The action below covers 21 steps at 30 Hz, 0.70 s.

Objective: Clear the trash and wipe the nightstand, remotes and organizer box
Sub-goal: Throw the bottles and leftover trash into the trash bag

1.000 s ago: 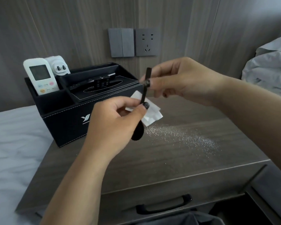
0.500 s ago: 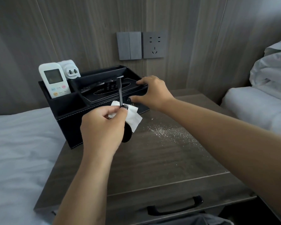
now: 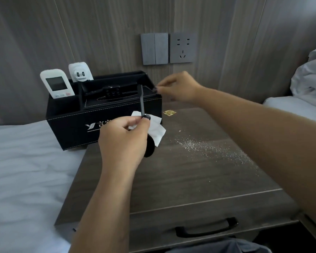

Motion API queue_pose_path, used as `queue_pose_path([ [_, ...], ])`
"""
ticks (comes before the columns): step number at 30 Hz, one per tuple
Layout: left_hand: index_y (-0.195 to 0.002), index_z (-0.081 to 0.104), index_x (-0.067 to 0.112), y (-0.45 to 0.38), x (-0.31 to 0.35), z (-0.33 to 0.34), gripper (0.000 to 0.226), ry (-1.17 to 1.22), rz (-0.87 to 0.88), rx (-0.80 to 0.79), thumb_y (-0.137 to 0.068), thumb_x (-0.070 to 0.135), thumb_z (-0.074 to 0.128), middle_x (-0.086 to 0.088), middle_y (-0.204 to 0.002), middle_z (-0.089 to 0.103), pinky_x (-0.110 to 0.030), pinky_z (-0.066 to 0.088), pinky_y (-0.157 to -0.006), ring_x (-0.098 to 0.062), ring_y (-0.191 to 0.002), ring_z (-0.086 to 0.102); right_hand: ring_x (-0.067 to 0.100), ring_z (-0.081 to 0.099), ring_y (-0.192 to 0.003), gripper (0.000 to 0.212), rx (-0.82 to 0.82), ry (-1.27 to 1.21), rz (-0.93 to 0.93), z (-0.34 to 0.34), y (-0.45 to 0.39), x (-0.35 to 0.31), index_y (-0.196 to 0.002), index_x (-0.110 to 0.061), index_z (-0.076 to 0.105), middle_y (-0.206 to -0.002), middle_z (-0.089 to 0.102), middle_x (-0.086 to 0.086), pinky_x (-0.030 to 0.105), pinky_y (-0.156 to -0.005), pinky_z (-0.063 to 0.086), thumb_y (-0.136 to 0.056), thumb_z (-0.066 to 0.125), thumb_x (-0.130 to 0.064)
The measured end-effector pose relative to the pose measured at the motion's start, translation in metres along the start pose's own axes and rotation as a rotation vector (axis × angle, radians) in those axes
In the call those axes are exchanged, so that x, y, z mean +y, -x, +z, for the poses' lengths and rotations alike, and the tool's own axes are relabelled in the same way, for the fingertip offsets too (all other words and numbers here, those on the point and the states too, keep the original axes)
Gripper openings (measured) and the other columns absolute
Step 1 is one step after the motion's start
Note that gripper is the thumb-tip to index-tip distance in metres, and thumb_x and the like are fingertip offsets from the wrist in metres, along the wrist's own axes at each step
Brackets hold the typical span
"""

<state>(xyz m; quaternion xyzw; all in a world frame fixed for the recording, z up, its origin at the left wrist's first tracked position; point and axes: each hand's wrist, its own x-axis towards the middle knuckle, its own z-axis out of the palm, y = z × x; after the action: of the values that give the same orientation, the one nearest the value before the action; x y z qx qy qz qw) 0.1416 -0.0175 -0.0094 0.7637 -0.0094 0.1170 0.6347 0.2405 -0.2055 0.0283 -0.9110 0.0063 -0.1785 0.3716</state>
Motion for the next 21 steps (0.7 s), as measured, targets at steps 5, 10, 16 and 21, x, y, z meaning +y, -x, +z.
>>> queue_pose_path([
  [5,-0.079,0.076,0.029,-0.003,-0.003,0.005,0.007,0.001,-0.004,-0.022,-0.083,0.028,0.070,0.018,-0.056,0.060,-0.012,0.037,-0.050,0.003,-0.050,0.052,0.015,0.061,-0.105,0.032,-0.037,0.249,0.100,-0.011,0.002,0.042,-0.119,-0.014,0.068,-0.119,0.067,0.005,0.019,-0.090,0.042,-0.088,0.069,-0.021],
  [10,-0.081,0.075,0.028,-0.002,-0.002,0.006,0.006,-0.010,0.009,-0.041,-0.083,0.028,0.070,0.014,-0.075,0.069,-0.019,0.040,-0.059,0.000,-0.066,0.060,0.027,0.055,-0.121,0.038,-0.220,0.452,0.133,0.018,-0.006,0.056,-0.129,-0.015,0.061,-0.132,0.059,0.008,0.029,-0.099,0.042,-0.092,0.060,-0.026],
  [16,-0.087,0.077,0.027,0.001,-0.001,0.010,0.009,-0.060,0.053,-0.052,-0.083,0.032,0.070,0.012,-0.081,0.071,-0.021,0.044,-0.066,-0.005,-0.076,0.063,0.033,0.059,-0.108,0.027,-0.070,0.505,0.350,0.044,-0.025,0.057,-0.102,-0.010,0.060,-0.115,0.062,0.011,0.041,-0.097,0.049,-0.080,0.068,-0.024],
  [21,-0.079,0.073,0.030,0.006,0.002,0.008,0.006,-0.086,0.073,-0.052,-0.083,0.029,0.070,0.017,-0.075,0.068,-0.015,0.042,-0.063,0.003,-0.073,0.062,0.026,0.056,-0.121,0.045,-0.083,0.360,0.450,0.040,-0.026,0.023,-0.128,-0.009,0.056,-0.129,0.058,0.007,0.031,-0.097,0.045,-0.094,0.058,-0.037],
])
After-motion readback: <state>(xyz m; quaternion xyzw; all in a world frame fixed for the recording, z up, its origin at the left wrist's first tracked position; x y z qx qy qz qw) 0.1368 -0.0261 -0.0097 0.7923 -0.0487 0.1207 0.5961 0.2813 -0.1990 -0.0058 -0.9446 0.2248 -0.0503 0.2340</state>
